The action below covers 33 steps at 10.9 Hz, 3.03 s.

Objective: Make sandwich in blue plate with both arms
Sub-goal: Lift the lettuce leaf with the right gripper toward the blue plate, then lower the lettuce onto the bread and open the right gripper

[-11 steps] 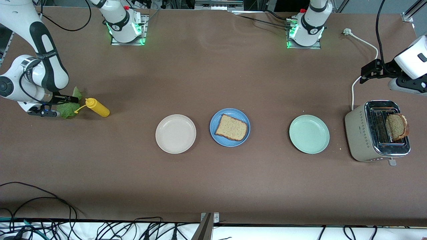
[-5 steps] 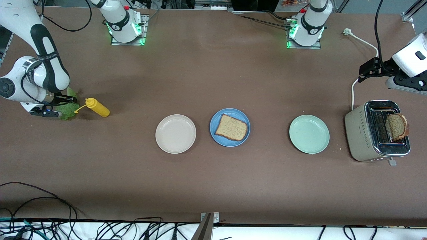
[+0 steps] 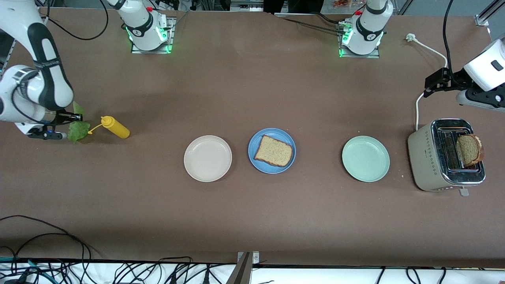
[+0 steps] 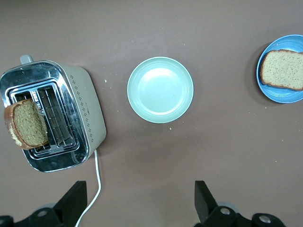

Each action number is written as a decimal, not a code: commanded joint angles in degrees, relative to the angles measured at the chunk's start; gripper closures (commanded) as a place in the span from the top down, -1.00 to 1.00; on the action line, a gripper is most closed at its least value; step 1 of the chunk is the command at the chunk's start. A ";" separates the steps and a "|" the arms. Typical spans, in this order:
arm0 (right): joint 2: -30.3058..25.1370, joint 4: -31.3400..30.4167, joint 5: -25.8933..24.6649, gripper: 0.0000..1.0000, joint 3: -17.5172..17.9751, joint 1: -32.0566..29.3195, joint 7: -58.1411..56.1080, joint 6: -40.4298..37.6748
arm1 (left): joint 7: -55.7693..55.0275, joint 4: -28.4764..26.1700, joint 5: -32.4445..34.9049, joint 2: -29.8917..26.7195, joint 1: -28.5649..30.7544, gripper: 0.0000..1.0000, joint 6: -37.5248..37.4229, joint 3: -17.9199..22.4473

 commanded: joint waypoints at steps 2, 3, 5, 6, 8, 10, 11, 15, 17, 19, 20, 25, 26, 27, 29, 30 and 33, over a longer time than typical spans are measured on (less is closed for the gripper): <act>-3.43 19.82 0.47 -1.00 0.65 1.25 -1.40 -26.55 | 0.38 -0.01 -0.68 -0.76 0.21 1.00 -0.64 -0.10; -3.43 25.18 0.38 -1.00 0.65 2.74 -1.31 -31.56 | 0.38 -0.01 -0.68 -0.76 0.21 1.00 -0.64 -0.10; -3.43 33.55 0.55 -1.00 0.65 7.47 -0.53 -39.58 | 0.38 -0.01 -0.68 -0.76 0.21 1.00 -0.64 -0.10; -3.43 35.41 0.81 -1.00 0.65 10.54 0.35 -41.88 | 0.38 -0.01 -0.68 -0.76 0.12 1.00 -0.64 -0.10; -3.43 38.14 2.30 -1.00 0.82 16.17 4.90 -43.13 | 0.38 0.08 -0.68 -0.76 0.12 1.00 -0.64 -0.10; -2.91 40.77 4.33 -1.00 0.74 24.94 9.82 -42.08 | 0.30 0.08 -0.68 -0.76 0.12 1.00 -0.64 -0.19; -2.21 41.92 5.03 -1.00 0.74 29.51 12.98 -39.99 | 0.30 0.08 -0.68 -0.76 0.12 1.00 -0.64 -0.19; 2.44 41.93 11.00 -1.00 0.65 44.38 24.77 -23.05 | 0.30 0.08 -0.68 -0.76 0.12 1.00 -0.64 -0.19; 8.05 42.55 11.63 -1.00 0.74 50.80 32.83 -11.99 | 0.30 0.08 -0.68 -0.68 0.21 1.00 -0.64 -0.19; 14.99 45.35 13.11 -1.00 0.74 55.99 42.16 -1.25 | 0.21 -0.01 -0.68 -0.76 0.12 1.00 -0.64 -0.19; 18.07 47.54 13.99 -1.00 0.74 57.67 43.85 0.97 | 0.30 0.08 -0.68 -0.76 0.12 1.00 -0.64 -0.19; 25.38 48.35 14.97 -1.00 4.69 60.23 51.33 13.28 | 0.30 0.08 -0.68 -0.68 0.12 1.00 -0.64 -0.19; 26.61 48.35 14.88 -1.00 4.69 60.23 52.81 15.73 | 0.30 0.08 -0.68 -0.68 0.12 1.00 -0.64 -0.19; 27.76 48.26 14.79 -1.00 4.69 60.23 53.78 16.80 | 0.30 -0.01 -0.68 -0.68 0.21 1.00 -0.64 -0.19; 30.04 48.35 14.79 -1.00 4.69 60.32 55.28 18.03 | 0.30 0.08 -0.68 -0.68 0.21 1.00 -0.64 -0.19; 30.92 48.35 15.05 -1.00 4.69 60.32 55.38 19.61 | 0.30 0.08 -0.68 -0.68 0.21 1.00 -0.64 -0.19; 32.34 48.44 15.23 -1.00 4.87 60.50 59.50 21.82 | 0.30 0.08 -0.68 -0.67 0.21 1.00 -0.64 -0.19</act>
